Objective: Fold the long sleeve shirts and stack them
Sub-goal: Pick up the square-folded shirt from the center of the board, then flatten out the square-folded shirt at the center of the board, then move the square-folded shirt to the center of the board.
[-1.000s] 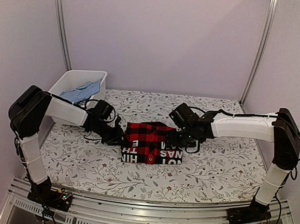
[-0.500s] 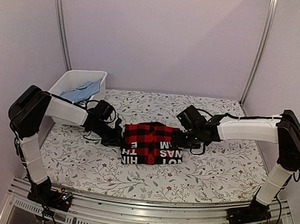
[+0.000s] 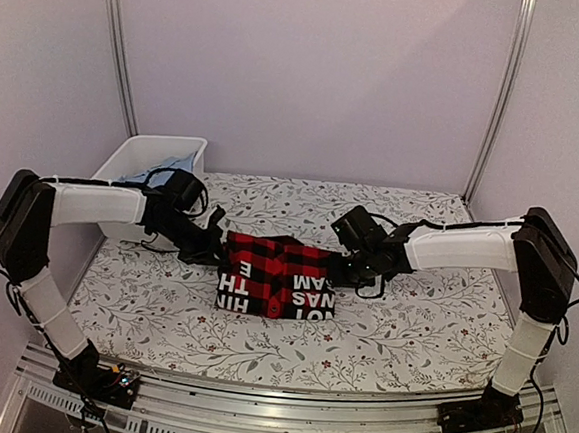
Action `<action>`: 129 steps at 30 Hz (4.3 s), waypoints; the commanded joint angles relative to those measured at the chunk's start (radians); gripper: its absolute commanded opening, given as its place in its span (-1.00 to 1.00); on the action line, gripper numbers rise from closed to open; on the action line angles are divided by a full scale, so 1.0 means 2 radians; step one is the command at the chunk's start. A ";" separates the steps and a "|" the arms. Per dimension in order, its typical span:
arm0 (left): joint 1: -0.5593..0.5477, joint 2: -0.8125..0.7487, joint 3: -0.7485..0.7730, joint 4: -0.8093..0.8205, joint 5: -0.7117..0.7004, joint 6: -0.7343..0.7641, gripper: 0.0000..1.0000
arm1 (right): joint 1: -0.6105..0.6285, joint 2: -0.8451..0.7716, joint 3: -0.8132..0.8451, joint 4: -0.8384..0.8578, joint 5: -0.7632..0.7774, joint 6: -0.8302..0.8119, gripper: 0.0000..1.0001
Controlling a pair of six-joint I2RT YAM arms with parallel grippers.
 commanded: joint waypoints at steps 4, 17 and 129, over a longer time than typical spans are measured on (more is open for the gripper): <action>0.013 -0.046 0.050 -0.081 0.012 0.052 -1.00 | -0.002 0.072 0.052 0.017 -0.014 0.006 -0.64; 0.016 -0.069 0.136 -0.117 0.079 0.055 -1.00 | 0.027 0.165 0.135 0.040 -0.067 0.019 -0.69; -0.055 0.047 0.071 0.043 -0.084 -0.026 -0.19 | -0.092 -0.071 -0.090 0.052 -0.068 -0.007 0.19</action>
